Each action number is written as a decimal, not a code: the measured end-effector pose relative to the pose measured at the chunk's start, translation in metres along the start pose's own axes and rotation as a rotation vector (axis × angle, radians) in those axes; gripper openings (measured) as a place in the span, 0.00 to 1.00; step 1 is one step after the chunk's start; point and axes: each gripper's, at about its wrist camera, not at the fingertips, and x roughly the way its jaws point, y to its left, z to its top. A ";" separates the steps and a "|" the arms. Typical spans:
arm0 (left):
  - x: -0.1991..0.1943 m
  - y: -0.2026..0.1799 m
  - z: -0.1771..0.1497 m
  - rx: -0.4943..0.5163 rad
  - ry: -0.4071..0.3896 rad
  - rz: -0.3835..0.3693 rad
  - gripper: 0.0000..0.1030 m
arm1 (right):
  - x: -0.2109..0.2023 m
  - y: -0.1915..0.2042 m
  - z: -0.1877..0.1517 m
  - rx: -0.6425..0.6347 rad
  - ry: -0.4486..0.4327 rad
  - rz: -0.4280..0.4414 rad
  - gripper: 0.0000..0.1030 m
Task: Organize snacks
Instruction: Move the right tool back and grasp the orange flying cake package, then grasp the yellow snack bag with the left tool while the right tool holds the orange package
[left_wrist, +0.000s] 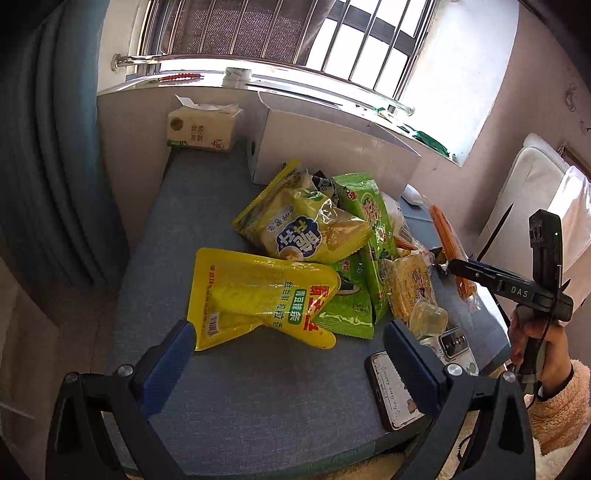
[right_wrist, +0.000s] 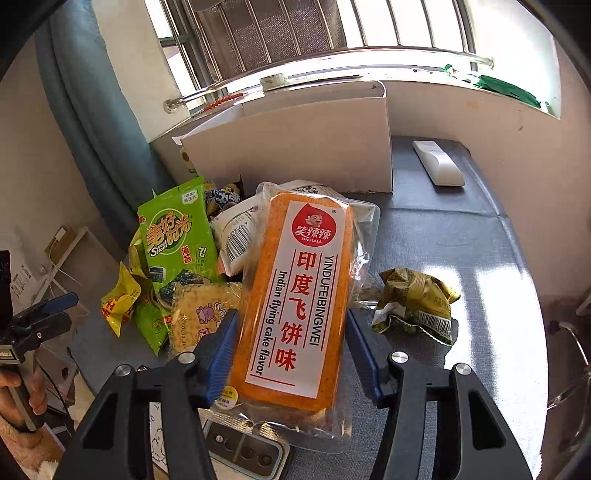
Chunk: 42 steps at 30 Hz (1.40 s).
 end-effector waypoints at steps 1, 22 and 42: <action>0.004 0.000 0.002 -0.003 0.017 0.010 1.00 | -0.008 0.000 0.003 0.007 -0.026 0.014 0.60; 0.037 -0.029 0.005 0.381 0.128 0.176 1.00 | -0.057 0.024 -0.016 -0.031 -0.109 0.060 0.60; 0.095 -0.007 0.037 0.883 0.337 -0.122 1.00 | -0.036 0.024 -0.019 -0.029 -0.054 0.077 0.60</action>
